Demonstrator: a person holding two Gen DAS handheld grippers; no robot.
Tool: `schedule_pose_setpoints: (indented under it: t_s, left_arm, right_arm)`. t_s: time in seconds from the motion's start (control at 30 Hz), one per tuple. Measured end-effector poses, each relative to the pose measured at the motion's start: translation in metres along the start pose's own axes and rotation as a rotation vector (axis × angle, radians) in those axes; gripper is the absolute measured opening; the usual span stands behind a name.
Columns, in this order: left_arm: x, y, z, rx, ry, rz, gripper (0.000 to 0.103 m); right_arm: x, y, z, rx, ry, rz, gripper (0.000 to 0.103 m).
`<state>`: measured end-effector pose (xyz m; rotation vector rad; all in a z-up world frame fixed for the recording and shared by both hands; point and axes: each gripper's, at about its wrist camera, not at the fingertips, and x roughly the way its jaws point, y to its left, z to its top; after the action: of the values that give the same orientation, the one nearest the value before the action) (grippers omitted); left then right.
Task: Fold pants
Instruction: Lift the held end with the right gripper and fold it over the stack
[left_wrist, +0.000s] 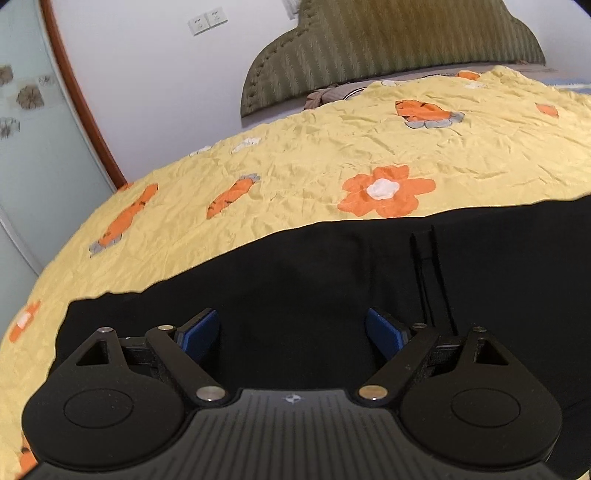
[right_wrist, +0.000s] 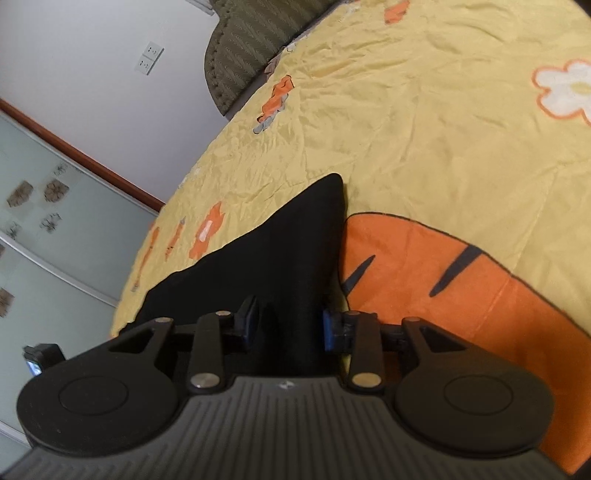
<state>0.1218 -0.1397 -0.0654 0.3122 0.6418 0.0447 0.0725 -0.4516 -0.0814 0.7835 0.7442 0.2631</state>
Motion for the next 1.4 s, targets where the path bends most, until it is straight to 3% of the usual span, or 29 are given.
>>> schedule_pose_setpoints:
  t_s: [0.03, 0.17, 0.5, 0.97, 1.23, 1.4]
  left_arm:
    - [0.002, 0.003, 0.0, -0.015, 0.006, -0.006, 0.092]
    - [0.006, 0.01, -0.001, -0.055, 0.02, -0.039, 0.093]
    - [0.005, 0.013, -0.003, -0.03, 0.005, 0.0, 0.096]
    - [0.007, 0.018, -0.004, -0.056, 0.013, -0.012, 0.098]
    - [0.002, 0.041, -0.003, -0.088, 0.013, -0.014, 0.098]
    - [-0.003, 0.075, -0.001, -0.121, -0.029, 0.038, 0.098]
  right_arm:
    - [0.001, 0.007, -0.001, -0.04, -0.004, -0.044, 0.018]
    - [-0.003, 0.024, -0.004, -0.099, -0.031, -0.076, 0.013]
    - [-0.026, 0.059, 0.001, -0.123, -0.093, -0.026, 0.01]
    - [-0.034, 0.085, 0.0, -0.104, -0.129, 0.043, 0.009]
    - [-0.035, 0.113, 0.001, -0.079, -0.151, 0.113, 0.009]
    - [-0.03, 0.137, 0.0, -0.087, -0.147, 0.144, 0.009]
